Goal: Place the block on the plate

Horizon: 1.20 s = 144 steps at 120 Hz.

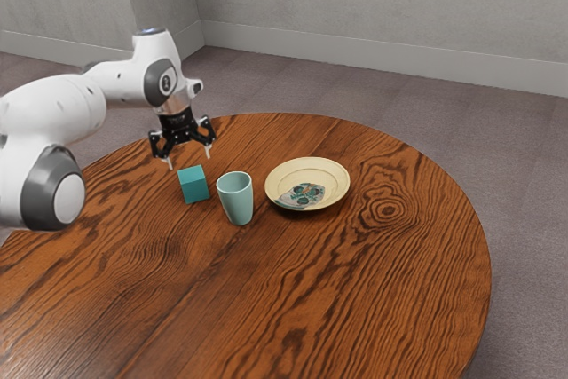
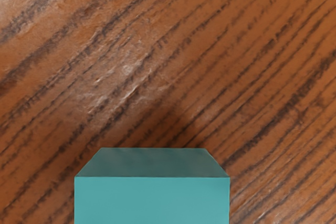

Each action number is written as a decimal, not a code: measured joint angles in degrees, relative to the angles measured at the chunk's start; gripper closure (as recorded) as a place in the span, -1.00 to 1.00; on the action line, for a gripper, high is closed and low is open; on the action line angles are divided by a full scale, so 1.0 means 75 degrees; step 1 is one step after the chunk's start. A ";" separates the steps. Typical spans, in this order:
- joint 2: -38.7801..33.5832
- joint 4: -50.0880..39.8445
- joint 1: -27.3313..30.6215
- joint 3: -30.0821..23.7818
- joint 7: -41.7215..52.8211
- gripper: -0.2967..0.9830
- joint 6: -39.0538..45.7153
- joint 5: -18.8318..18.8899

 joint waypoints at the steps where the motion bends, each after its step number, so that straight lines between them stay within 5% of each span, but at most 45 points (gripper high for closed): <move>1: 0.0011 0.0003 0.0000 0.0000 -0.0007 -0.54 0.0000 -0.0003; 144: 0.0683 0.0011 0.0002 0.0014 -0.0427 -0.53 0.0158 -0.0341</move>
